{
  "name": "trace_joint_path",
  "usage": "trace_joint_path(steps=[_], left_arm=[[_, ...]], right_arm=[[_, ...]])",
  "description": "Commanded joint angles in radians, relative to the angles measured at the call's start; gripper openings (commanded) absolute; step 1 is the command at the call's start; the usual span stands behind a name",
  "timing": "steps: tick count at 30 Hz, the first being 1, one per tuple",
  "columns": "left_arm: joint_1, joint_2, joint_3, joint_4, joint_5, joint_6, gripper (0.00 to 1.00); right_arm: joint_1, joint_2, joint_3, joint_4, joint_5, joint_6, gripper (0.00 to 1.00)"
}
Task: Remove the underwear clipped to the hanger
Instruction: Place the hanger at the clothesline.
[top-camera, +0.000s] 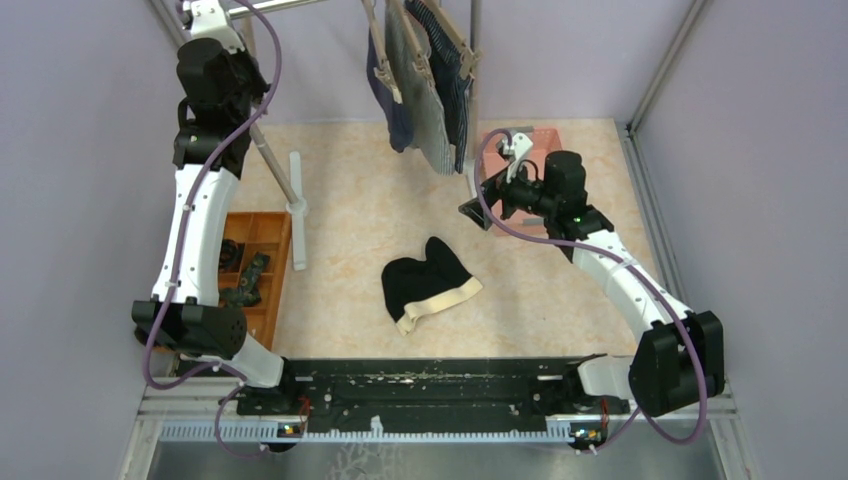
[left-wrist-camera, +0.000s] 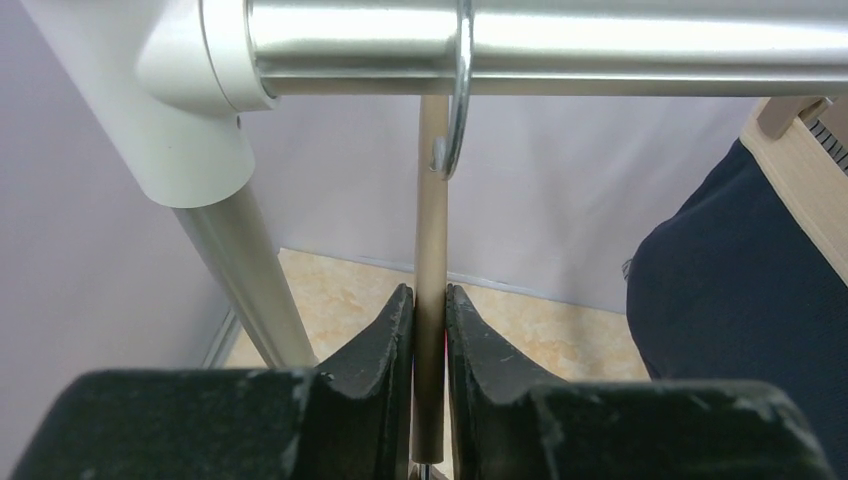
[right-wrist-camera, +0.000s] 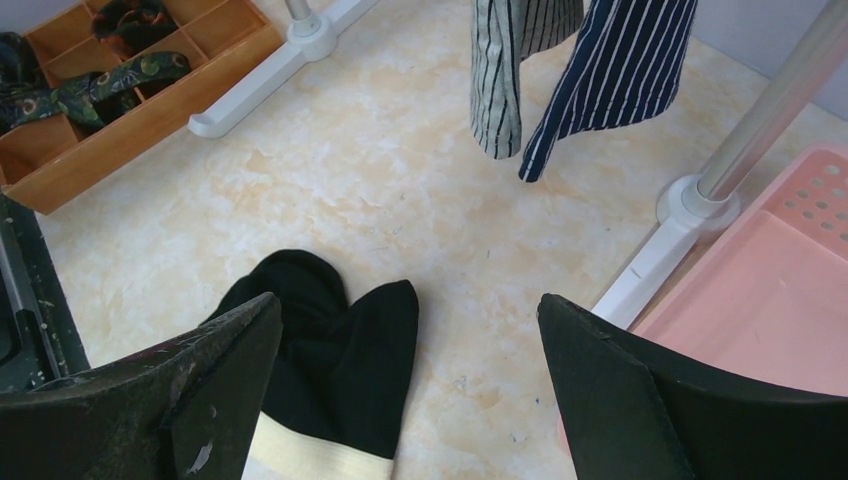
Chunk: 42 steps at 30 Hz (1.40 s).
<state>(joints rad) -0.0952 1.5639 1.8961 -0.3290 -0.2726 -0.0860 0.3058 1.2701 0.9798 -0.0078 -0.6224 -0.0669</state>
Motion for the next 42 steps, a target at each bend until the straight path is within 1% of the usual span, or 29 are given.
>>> trace_joint_path(steps=[1, 3, 6, 8, 10, 15, 17, 18, 19, 21, 27, 32, 37, 42], left_arm=[[0.007, -0.013, -0.003, 0.026, -0.009, -0.019, 0.21], [0.006, -0.013, -0.003, 0.024, 0.001, -0.023, 0.21], [0.007, -0.018, -0.007, 0.03, 0.036, -0.022, 0.18], [0.007, -0.029, -0.018, 0.039, 0.05, -0.023, 0.19], [0.008, -0.044, -0.027, 0.046, 0.067, -0.019, 0.24], [0.007, -0.077, -0.032, 0.052, 0.059, 0.001, 0.28], [0.008, -0.085, -0.035, 0.049, 0.028, 0.01, 0.34], [0.008, -0.089, -0.036, 0.048, 0.018, 0.015, 0.4], [0.007, -0.092, -0.041, 0.048, 0.009, 0.02, 0.44], [0.008, -0.105, -0.055, 0.059, 0.002, 0.026, 0.46], [0.008, -0.138, -0.109, 0.113, 0.0, 0.034, 0.48], [0.007, -0.158, -0.122, 0.133, 0.029, 0.021, 0.47], [0.007, -0.187, -0.138, 0.138, 0.028, 0.018, 0.47], [0.008, -0.233, -0.173, 0.182, 0.046, 0.02, 0.48]], right_arm=[[0.012, -0.017, 0.005, 0.06, -0.01, 0.006, 0.99], [0.012, -0.013, 0.008, 0.06, -0.014, 0.005, 0.99], [0.012, -0.005, 0.008, 0.065, -0.019, 0.005, 0.99], [0.012, 0.002, 0.004, 0.073, -0.021, 0.007, 0.99], [0.012, 0.007, 0.004, 0.074, -0.022, 0.006, 0.99], [0.012, 0.016, 0.009, 0.076, -0.035, 0.008, 0.99], [0.013, 0.017, 0.01, 0.083, -0.039, 0.012, 0.99], [0.013, 0.018, 0.011, 0.083, -0.041, 0.012, 0.99], [0.015, 0.019, 0.011, 0.084, -0.042, 0.014, 0.99], [0.019, 0.021, 0.013, 0.082, -0.04, 0.015, 0.99], [0.03, 0.028, 0.021, 0.077, -0.042, 0.009, 0.99], [0.035, 0.032, 0.024, 0.071, -0.042, 0.0, 0.99], [0.036, 0.035, 0.023, 0.074, -0.043, -0.005, 0.99], [0.036, 0.038, 0.018, 0.084, -0.049, -0.004, 0.99]])
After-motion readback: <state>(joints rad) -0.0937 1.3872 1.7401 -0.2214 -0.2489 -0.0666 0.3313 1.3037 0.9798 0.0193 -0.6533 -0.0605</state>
